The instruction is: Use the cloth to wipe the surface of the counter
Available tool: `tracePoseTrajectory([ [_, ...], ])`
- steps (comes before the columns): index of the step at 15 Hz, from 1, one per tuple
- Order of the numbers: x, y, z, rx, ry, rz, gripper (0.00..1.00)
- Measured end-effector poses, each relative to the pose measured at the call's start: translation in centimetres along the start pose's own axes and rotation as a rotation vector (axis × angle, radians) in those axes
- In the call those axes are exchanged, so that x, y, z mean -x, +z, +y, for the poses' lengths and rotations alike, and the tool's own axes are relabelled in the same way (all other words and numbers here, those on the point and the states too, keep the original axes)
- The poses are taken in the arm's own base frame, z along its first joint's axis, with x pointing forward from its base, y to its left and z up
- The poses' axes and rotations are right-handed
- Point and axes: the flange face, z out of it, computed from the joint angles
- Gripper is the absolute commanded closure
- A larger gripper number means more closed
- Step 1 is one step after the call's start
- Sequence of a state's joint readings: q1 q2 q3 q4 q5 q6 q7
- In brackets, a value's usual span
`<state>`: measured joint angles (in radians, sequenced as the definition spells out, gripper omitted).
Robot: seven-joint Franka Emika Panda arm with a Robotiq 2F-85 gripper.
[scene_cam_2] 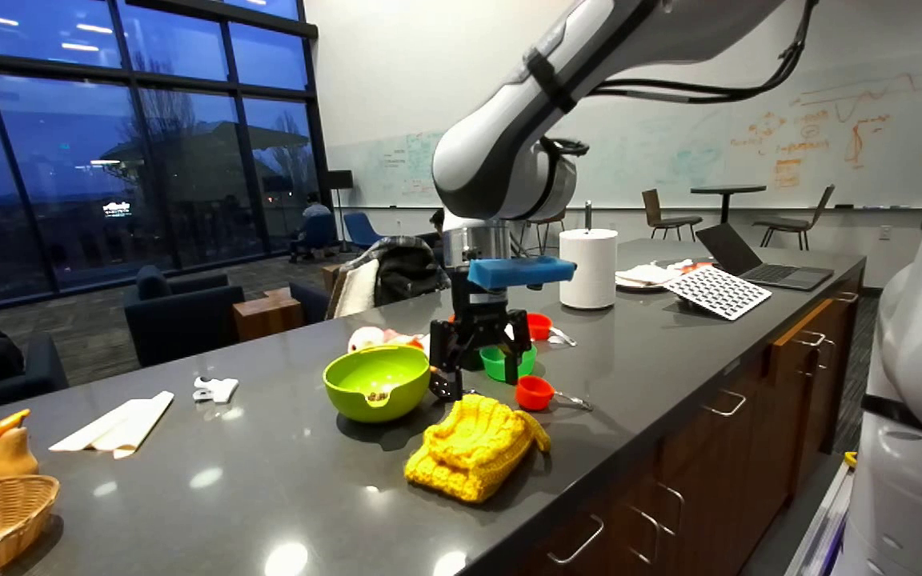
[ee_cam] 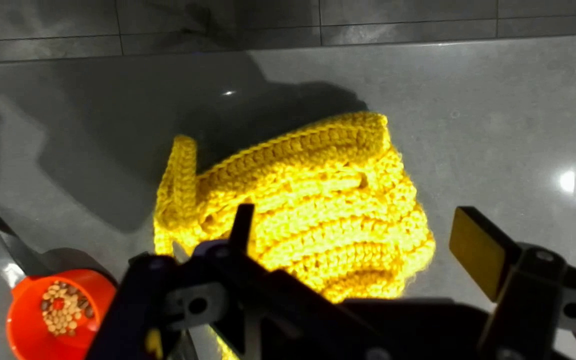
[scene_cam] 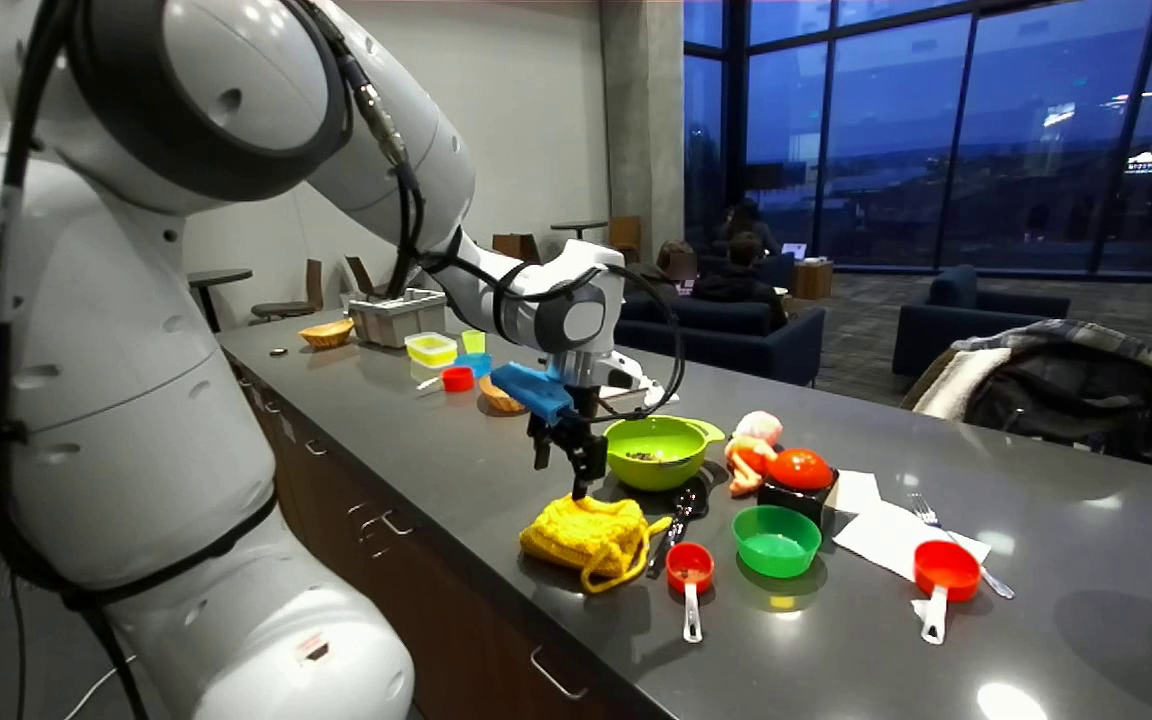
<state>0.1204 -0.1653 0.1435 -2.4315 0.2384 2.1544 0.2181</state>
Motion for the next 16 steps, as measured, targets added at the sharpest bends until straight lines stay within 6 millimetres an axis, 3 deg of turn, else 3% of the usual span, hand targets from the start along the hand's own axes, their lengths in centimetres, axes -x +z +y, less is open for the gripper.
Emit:
tracePoseTrajectory([
  [16,-2.9,6.5,0.5,-0.031,-0.014,-0.097,0.0],
])
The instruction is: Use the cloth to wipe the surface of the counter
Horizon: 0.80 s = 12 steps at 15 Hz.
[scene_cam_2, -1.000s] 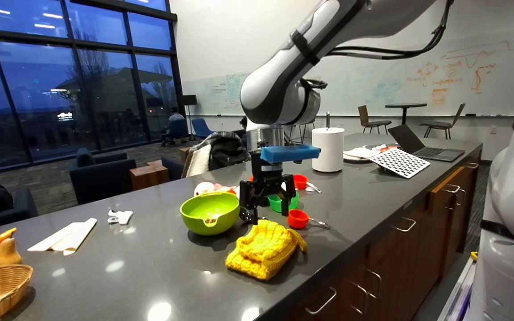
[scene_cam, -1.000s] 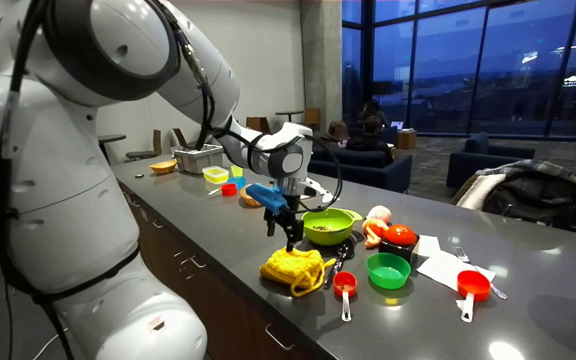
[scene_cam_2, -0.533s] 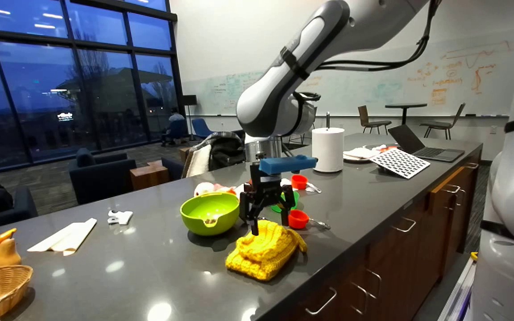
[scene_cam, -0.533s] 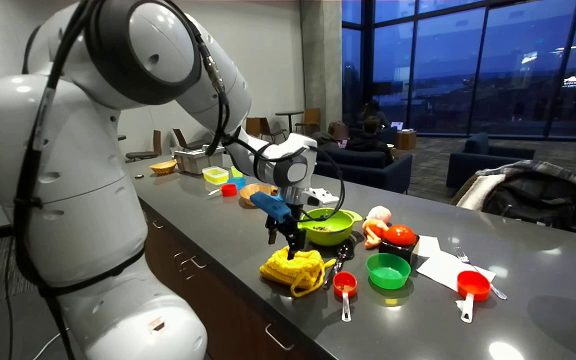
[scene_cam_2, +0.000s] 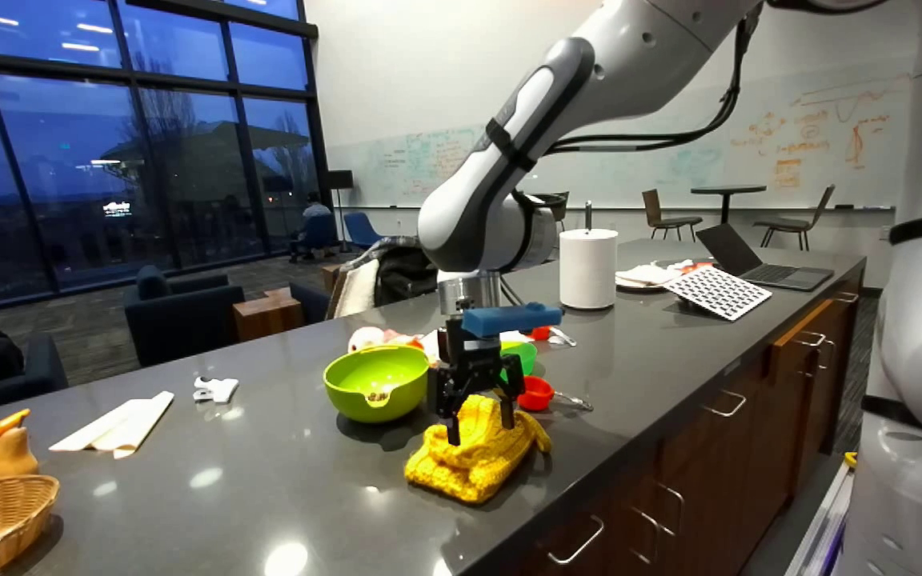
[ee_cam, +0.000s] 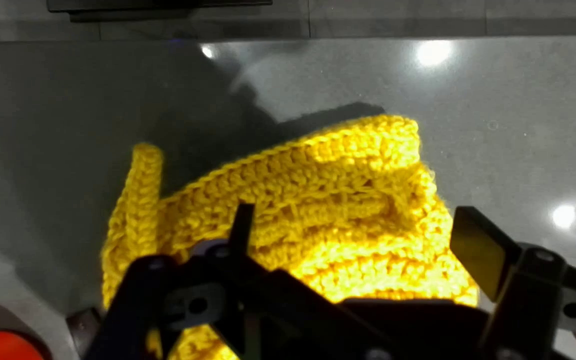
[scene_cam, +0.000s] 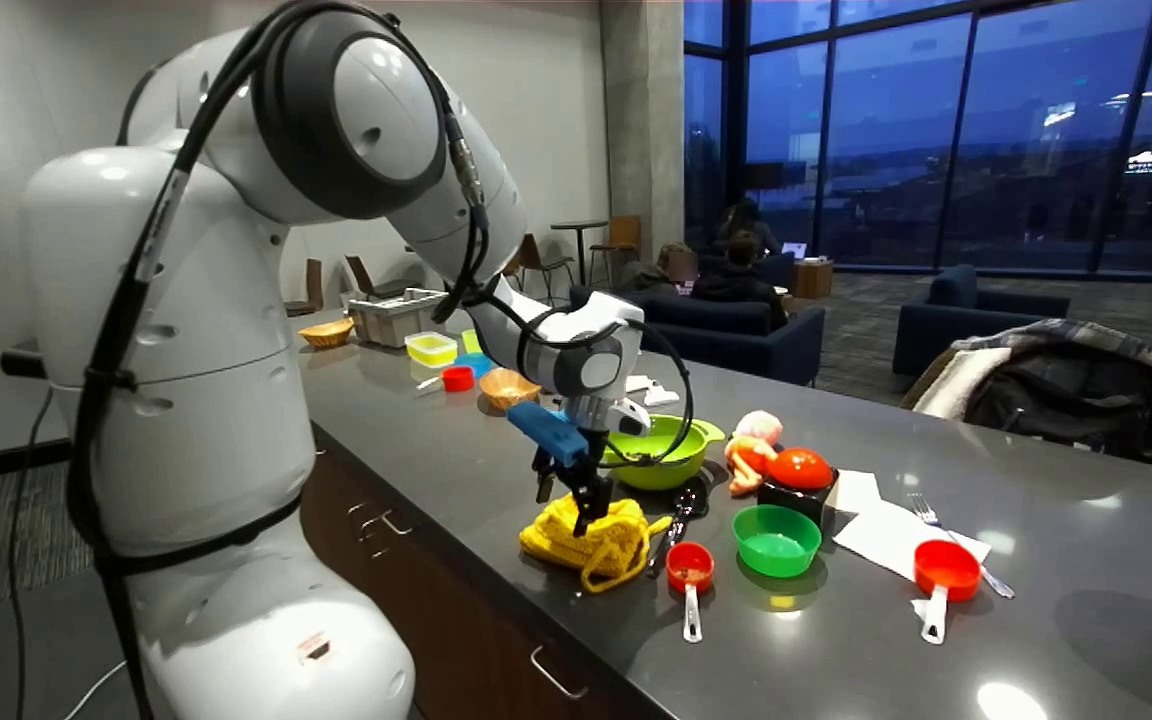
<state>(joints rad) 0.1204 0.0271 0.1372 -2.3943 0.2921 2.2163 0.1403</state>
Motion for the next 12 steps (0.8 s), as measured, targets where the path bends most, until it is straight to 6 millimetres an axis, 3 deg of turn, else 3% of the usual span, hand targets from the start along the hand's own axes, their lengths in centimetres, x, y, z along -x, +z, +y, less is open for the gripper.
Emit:
tracePoseTrajectory([
  [9,-1.6,4.1,0.3,-0.001,0.002,0.0,0.0],
  [12,-1.8,4.4,0.2,-0.008,0.008,0.002,0.0],
])
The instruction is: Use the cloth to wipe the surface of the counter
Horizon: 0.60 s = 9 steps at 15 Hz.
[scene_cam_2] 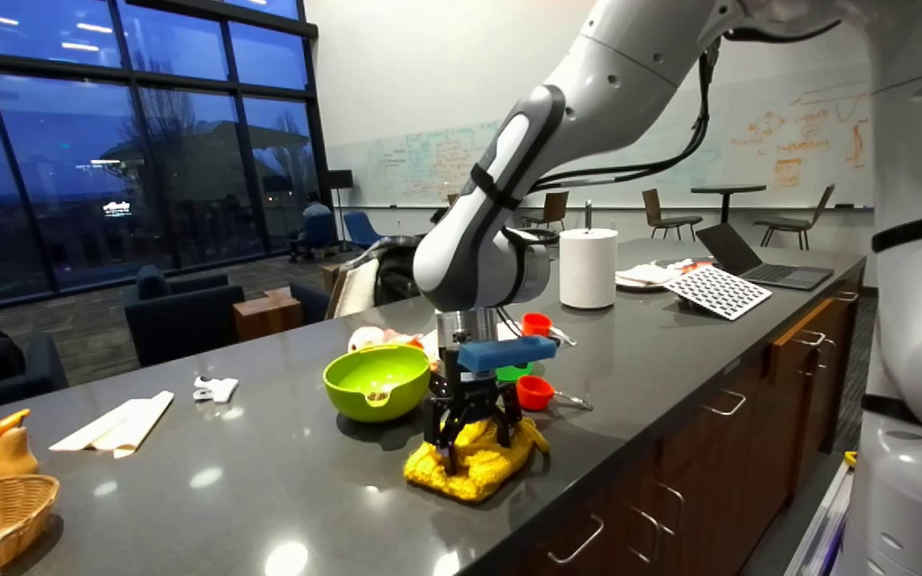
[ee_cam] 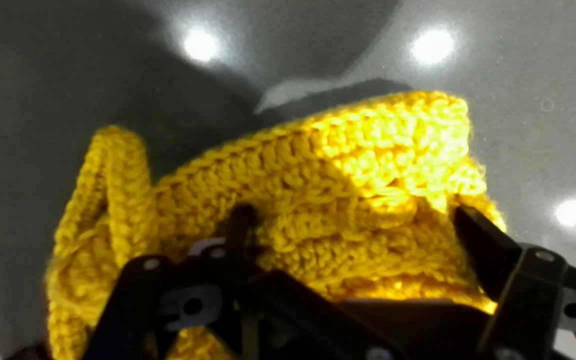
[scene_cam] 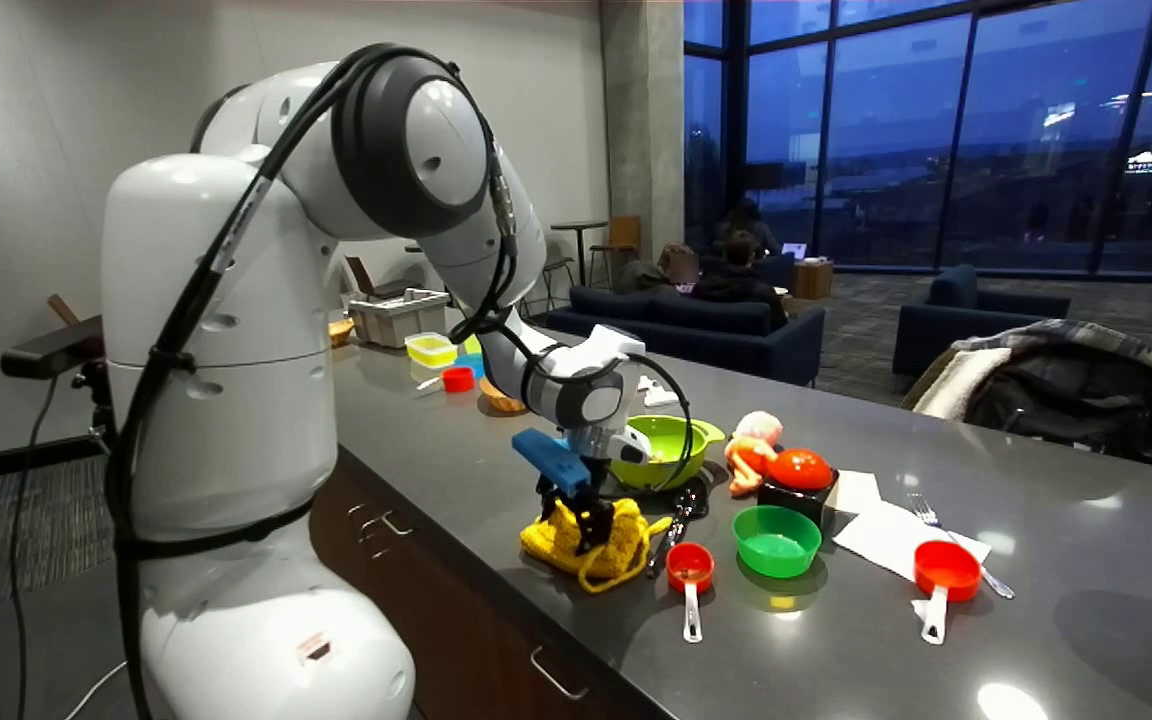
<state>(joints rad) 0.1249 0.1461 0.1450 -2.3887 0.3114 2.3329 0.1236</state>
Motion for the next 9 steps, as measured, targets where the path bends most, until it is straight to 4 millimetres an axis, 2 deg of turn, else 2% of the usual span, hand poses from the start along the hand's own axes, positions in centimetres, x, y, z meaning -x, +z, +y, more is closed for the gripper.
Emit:
tracePoseTrajectory([
  [9,-0.16,0.0,-0.18,0.004,0.046,0.037,0.0],
])
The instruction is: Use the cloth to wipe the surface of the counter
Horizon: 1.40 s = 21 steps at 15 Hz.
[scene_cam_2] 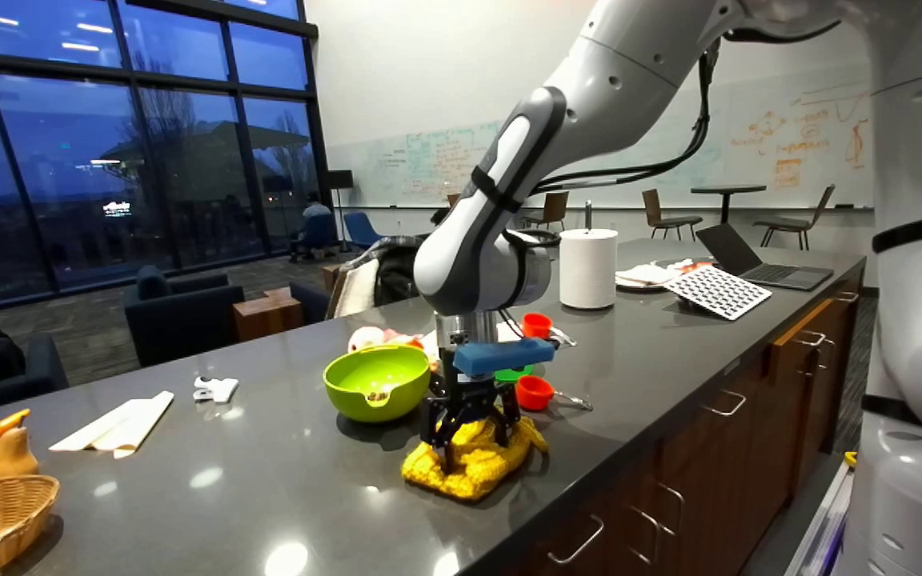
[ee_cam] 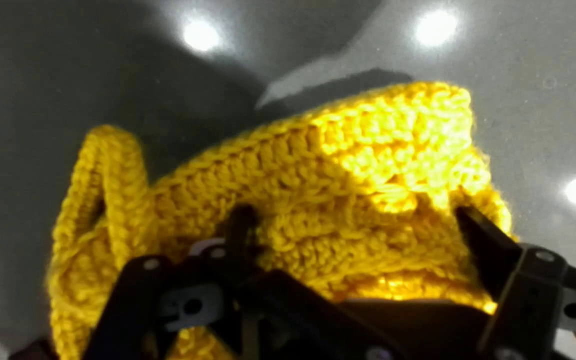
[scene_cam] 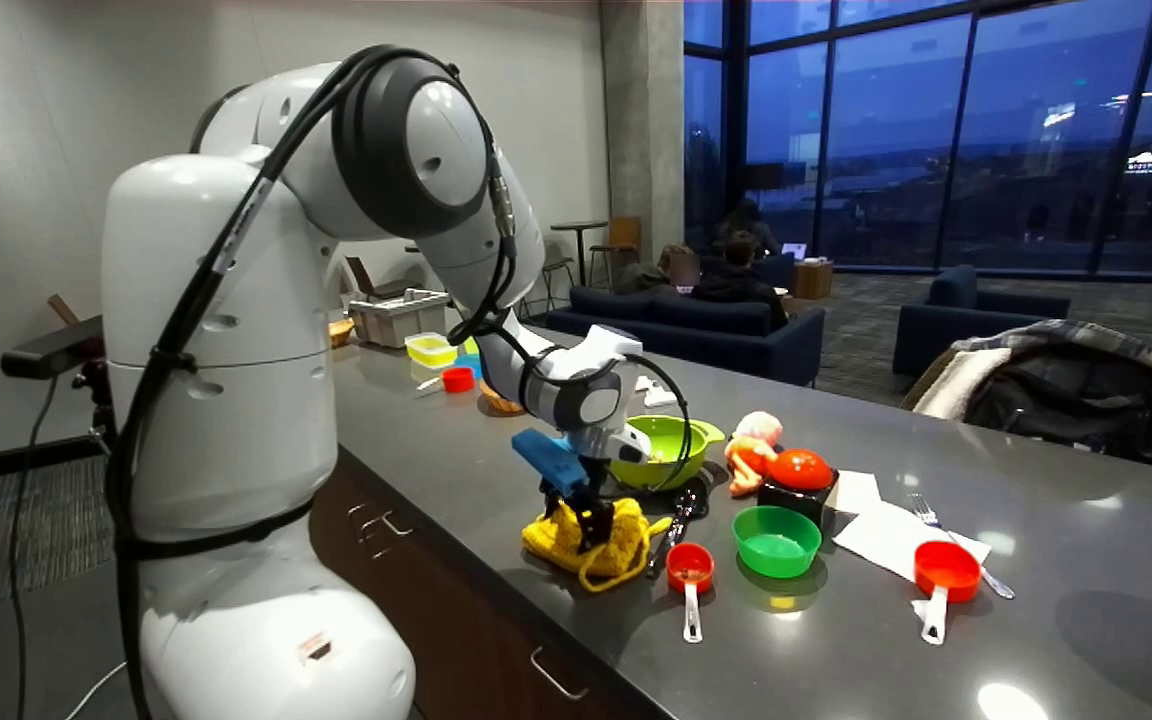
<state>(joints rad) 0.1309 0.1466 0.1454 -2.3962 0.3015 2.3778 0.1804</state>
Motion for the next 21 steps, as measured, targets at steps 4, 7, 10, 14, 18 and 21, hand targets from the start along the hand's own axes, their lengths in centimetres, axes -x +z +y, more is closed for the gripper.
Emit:
tracePoseTrajectory([
  [4,-0.36,-0.1,-0.1,0.016,0.099,0.085,0.0],
  [7,-0.55,-0.18,-0.03,0.031,0.147,0.127,0.0],
  [10,-0.68,-0.14,-0.06,0.058,0.175,0.154,0.0],
  [14,-0.6,0.01,-0.41,0.088,0.187,0.171,0.3],
  [18,-0.53,-0.46,-0.17,0.104,0.186,0.17,0.51],
  [21,-0.53,-0.93,0.13,0.109,0.19,0.169,0.72],
])
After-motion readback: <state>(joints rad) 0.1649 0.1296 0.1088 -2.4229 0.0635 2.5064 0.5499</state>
